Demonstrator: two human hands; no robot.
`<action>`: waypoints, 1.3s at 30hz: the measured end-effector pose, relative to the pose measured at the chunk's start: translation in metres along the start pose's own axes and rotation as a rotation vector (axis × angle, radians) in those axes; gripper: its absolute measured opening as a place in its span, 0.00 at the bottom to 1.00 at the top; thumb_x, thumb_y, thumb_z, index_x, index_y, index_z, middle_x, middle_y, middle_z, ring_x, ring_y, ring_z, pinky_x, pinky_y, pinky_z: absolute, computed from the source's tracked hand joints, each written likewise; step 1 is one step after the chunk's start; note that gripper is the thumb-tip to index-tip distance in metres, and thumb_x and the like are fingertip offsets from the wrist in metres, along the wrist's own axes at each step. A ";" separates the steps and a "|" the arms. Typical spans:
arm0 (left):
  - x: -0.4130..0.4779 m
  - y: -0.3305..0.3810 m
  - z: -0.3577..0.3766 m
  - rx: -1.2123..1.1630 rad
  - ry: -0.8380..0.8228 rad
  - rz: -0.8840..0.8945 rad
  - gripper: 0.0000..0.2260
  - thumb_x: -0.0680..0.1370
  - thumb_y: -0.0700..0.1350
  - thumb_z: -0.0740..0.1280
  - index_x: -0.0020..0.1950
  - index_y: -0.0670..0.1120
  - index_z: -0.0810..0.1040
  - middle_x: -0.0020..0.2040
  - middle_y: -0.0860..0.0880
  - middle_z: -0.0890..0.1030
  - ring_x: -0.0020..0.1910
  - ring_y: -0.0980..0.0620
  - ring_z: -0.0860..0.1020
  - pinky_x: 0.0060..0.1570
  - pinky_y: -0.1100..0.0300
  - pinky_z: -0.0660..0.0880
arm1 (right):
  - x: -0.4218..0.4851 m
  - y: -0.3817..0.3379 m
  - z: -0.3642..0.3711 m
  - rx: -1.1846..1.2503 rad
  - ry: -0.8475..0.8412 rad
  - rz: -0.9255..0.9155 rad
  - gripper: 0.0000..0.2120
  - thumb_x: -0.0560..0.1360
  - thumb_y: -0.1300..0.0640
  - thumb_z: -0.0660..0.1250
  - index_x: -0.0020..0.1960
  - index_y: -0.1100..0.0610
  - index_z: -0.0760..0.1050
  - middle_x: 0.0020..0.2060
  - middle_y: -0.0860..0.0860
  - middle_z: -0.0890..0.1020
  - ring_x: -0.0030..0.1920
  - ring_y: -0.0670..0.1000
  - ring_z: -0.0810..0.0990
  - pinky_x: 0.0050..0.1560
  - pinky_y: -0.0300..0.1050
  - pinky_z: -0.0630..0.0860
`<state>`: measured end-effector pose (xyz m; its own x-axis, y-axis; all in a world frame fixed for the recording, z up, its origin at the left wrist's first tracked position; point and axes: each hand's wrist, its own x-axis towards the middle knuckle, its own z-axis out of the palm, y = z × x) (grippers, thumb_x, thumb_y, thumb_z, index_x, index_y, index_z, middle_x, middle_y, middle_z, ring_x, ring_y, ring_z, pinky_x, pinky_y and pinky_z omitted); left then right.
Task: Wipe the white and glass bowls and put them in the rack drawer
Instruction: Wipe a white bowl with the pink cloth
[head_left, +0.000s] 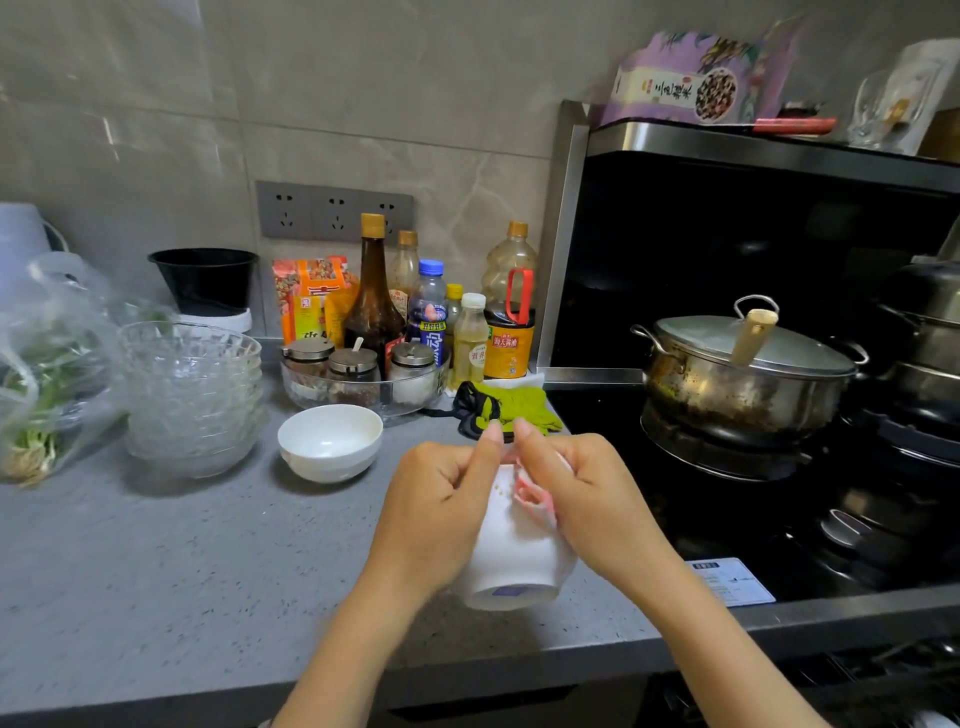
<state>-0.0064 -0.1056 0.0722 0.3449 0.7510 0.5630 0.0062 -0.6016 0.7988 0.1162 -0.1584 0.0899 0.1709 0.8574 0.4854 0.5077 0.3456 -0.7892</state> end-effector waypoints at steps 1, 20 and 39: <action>-0.001 0.000 0.003 0.006 0.051 0.000 0.31 0.73 0.65 0.57 0.23 0.41 0.66 0.19 0.47 0.65 0.21 0.54 0.63 0.25 0.56 0.58 | 0.000 0.001 0.002 0.005 0.030 -0.002 0.31 0.75 0.38 0.57 0.34 0.65 0.76 0.27 0.58 0.78 0.29 0.56 0.76 0.31 0.51 0.70; -0.007 -0.010 0.030 -0.316 0.497 -0.251 0.32 0.73 0.64 0.59 0.29 0.35 0.71 0.26 0.42 0.71 0.27 0.49 0.70 0.32 0.55 0.66 | -0.023 0.026 0.024 -0.204 0.174 -0.254 0.19 0.81 0.45 0.50 0.69 0.43 0.70 0.70 0.41 0.70 0.73 0.42 0.63 0.72 0.49 0.63; -0.010 -0.008 0.002 -0.480 0.239 -0.295 0.38 0.61 0.64 0.72 0.35 0.27 0.67 0.33 0.36 0.74 0.31 0.44 0.73 0.35 0.51 0.66 | -0.009 -0.002 0.001 0.275 -0.040 0.261 0.16 0.81 0.52 0.53 0.45 0.57 0.77 0.21 0.44 0.77 0.21 0.38 0.74 0.21 0.27 0.65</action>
<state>-0.0080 -0.1090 0.0596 0.1728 0.9410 0.2910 -0.3738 -0.2107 0.9033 0.1134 -0.1664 0.0868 0.2290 0.9424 0.2436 0.2043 0.1981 -0.9586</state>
